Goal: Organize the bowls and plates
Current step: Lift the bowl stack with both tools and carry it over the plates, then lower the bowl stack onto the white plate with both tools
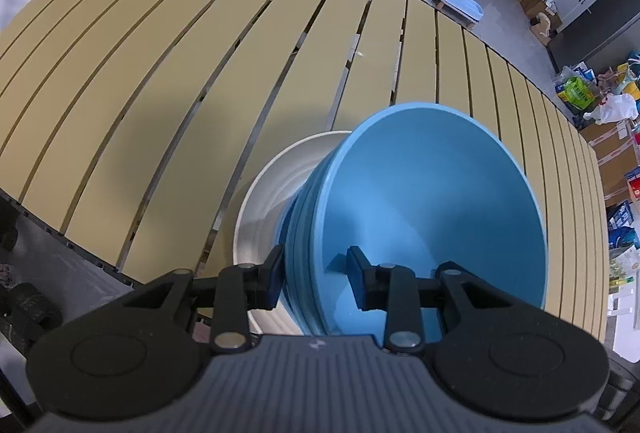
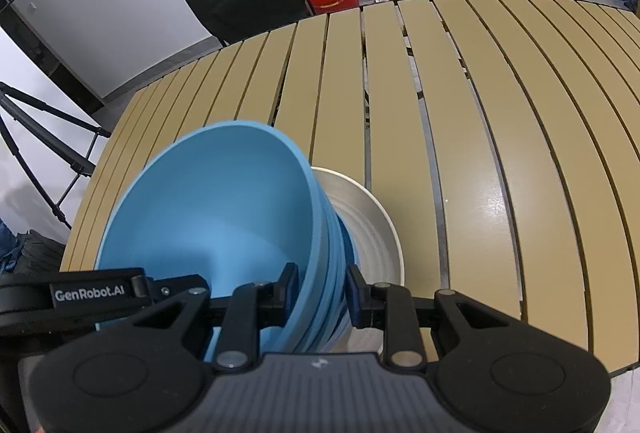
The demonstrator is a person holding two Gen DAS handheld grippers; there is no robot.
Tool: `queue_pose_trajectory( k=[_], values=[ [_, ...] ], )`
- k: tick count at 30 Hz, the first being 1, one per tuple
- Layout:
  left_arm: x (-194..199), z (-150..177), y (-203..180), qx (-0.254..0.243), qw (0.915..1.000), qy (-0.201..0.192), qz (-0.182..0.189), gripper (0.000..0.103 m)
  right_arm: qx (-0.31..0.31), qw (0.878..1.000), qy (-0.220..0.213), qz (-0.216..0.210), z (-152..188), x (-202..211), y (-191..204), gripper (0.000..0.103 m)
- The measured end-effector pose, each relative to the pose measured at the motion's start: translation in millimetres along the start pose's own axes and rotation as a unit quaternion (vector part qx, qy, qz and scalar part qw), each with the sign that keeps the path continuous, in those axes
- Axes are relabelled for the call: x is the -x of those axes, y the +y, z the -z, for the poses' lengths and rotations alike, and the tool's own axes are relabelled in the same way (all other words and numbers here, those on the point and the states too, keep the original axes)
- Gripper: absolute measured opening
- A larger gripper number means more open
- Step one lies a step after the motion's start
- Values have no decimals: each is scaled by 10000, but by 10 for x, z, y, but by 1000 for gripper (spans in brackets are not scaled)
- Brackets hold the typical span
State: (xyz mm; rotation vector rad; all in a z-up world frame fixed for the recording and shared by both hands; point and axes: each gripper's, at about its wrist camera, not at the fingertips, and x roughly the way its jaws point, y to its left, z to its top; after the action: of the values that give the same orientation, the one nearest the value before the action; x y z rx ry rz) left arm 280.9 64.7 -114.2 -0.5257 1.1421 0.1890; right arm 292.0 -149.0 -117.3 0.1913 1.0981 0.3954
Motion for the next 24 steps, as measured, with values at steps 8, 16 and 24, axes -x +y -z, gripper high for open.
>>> queue_pose_trajectory(
  k=[8,16,24],
  values=[
    [20,11,-14,-28,10000,-43,-8,33,-89,9999,-31,-79,69,-11,-72,24],
    [33,23,-29,-11,10000,-54,7,33,-123,9999,-38,-83,61,2,-99,24],
    [26,41,19,19,9999,-88,87,34,-200,9997,-69,-97,70,11,-131,24]
  ],
)
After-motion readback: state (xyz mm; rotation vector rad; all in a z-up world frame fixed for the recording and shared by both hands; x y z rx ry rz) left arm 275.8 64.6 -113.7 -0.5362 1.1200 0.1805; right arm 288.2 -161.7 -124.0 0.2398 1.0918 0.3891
